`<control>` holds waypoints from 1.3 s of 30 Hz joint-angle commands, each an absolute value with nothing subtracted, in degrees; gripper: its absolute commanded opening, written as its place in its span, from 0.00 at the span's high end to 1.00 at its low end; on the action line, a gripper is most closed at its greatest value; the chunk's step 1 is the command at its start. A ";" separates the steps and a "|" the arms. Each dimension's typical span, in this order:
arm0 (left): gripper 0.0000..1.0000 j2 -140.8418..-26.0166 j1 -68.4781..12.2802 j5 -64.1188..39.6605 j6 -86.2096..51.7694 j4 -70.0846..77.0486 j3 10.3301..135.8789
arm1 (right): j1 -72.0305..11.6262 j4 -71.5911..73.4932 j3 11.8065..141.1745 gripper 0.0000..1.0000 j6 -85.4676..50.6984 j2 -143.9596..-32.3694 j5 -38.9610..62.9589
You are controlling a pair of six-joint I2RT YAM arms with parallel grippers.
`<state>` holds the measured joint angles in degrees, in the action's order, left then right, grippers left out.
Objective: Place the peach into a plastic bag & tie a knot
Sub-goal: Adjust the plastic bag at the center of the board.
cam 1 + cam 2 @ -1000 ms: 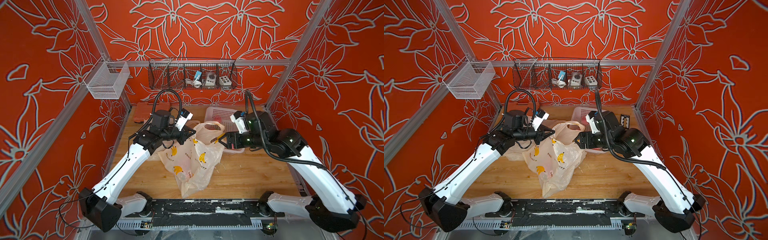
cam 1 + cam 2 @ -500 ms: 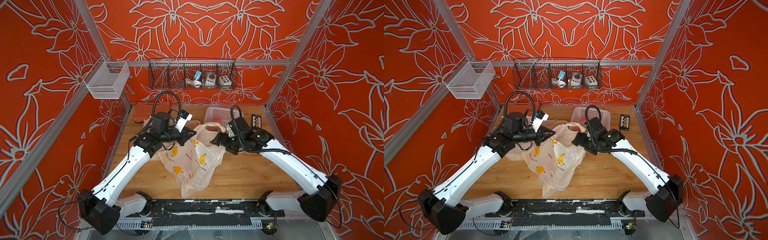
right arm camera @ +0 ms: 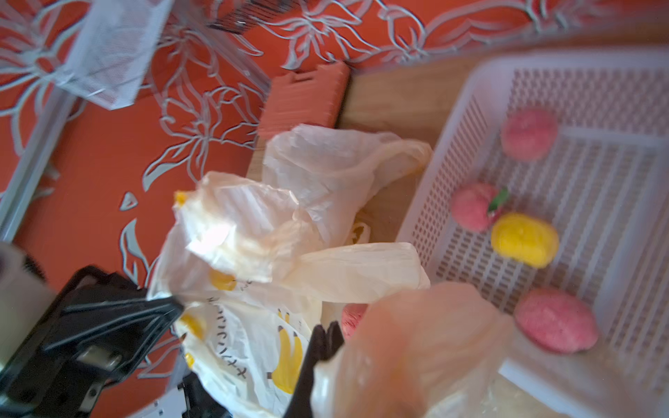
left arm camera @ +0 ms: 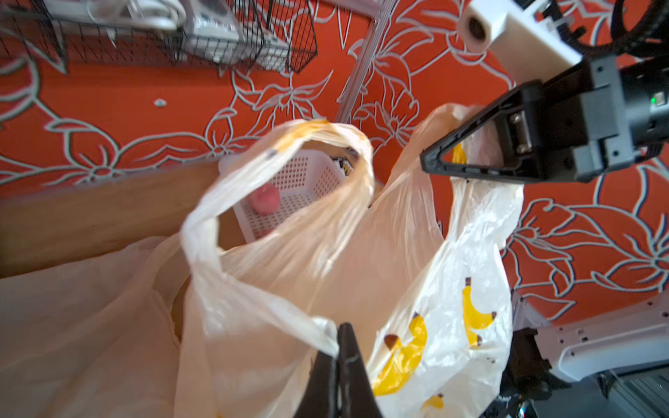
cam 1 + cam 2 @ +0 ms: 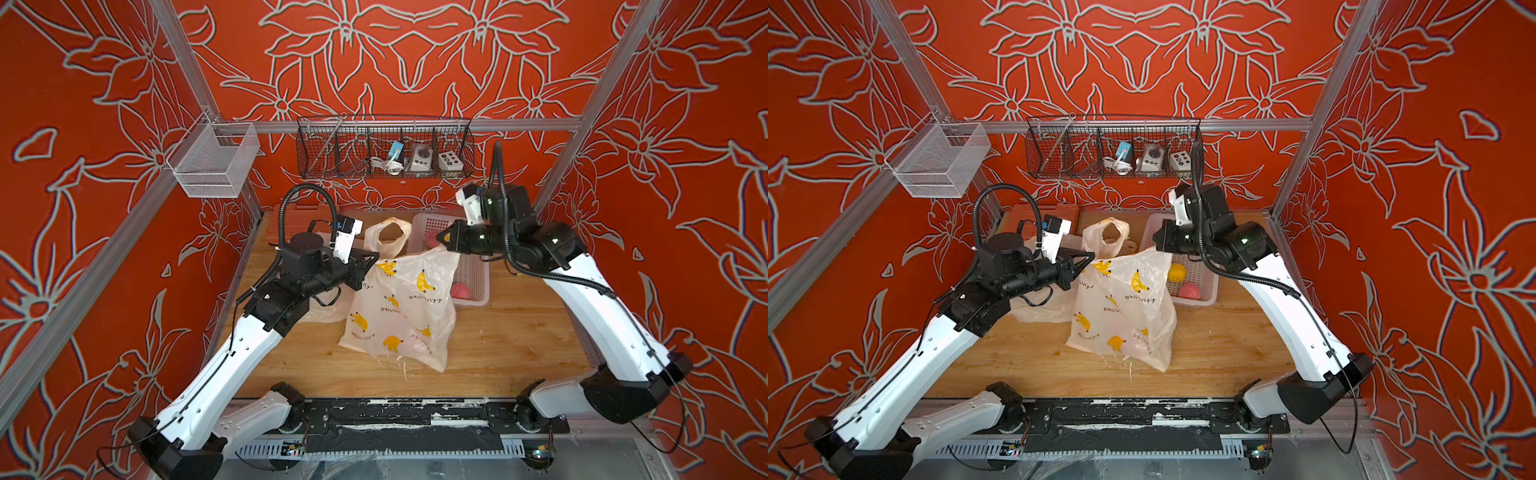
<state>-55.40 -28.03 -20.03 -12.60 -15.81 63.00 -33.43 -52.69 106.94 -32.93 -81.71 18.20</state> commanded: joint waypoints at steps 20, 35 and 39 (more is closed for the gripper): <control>1.00 -69.96 -45.26 -12.22 -15.58 24.43 46.99 | -18.08 -75.56 110.89 0.34 -18.79 -80.78 -1.90; 1.00 -69.87 -45.35 -13.50 -15.78 23.46 44.82 | -35.20 -78.64 145.19 0.16 -23.75 -106.17 13.04; 1.00 -69.96 -45.35 -14.08 -15.35 23.27 44.65 | -35.19 -74.54 144.76 0.16 -26.20 -109.57 18.70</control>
